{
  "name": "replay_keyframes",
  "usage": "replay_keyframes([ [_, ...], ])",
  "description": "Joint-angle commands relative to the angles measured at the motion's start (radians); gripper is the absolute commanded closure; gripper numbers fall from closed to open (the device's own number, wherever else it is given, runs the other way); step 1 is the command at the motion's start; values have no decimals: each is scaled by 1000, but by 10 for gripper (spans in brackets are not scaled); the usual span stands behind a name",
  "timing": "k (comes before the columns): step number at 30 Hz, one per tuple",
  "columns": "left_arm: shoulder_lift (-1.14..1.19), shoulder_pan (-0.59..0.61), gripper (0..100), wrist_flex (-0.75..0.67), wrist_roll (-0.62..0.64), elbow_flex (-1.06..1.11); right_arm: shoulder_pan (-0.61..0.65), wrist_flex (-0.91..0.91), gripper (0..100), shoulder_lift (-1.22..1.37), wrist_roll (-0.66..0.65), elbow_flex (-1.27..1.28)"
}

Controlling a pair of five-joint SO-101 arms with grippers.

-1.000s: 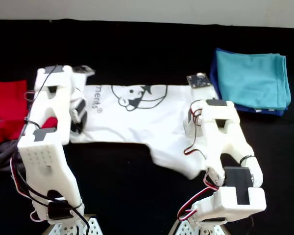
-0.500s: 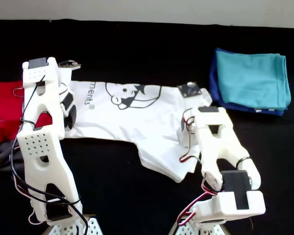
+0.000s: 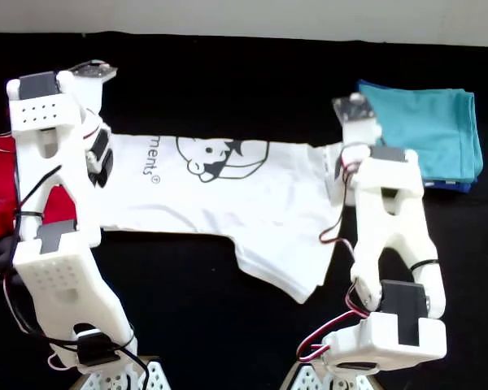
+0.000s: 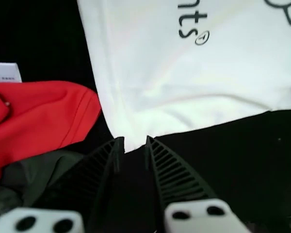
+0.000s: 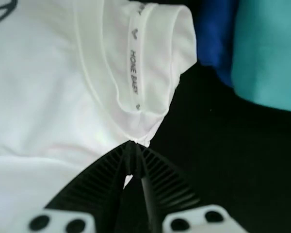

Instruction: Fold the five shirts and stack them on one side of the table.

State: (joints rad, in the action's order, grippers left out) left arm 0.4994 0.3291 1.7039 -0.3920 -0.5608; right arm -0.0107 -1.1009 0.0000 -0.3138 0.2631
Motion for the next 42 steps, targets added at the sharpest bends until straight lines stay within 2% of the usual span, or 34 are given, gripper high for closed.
replay_keyframes([
  [1,35,-45,905,-117,98,4,16,-24,989,-5,23,-194],
  [8,229,-104,905,-350,221,-2,99,97,989,280,23,-335],
  [13,272,-111,905,-430,229,-1,82,128,989,521,23,-515],
  [18,325,-111,905,-450,235,-4,35,117,989,720,23,-754],
  [28,338,-114,905,-457,235,-4,27,-160,989,785,18,-1093],
  [33,338,-117,905,-457,235,-4,59,-432,988,792,20,-1279],
  [38,338,-117,905,-457,235,-4,111,-599,889,786,18,-1336],
  [42,340,-117,905,-457,235,-4,150,-665,894,779,18,-1400],
])
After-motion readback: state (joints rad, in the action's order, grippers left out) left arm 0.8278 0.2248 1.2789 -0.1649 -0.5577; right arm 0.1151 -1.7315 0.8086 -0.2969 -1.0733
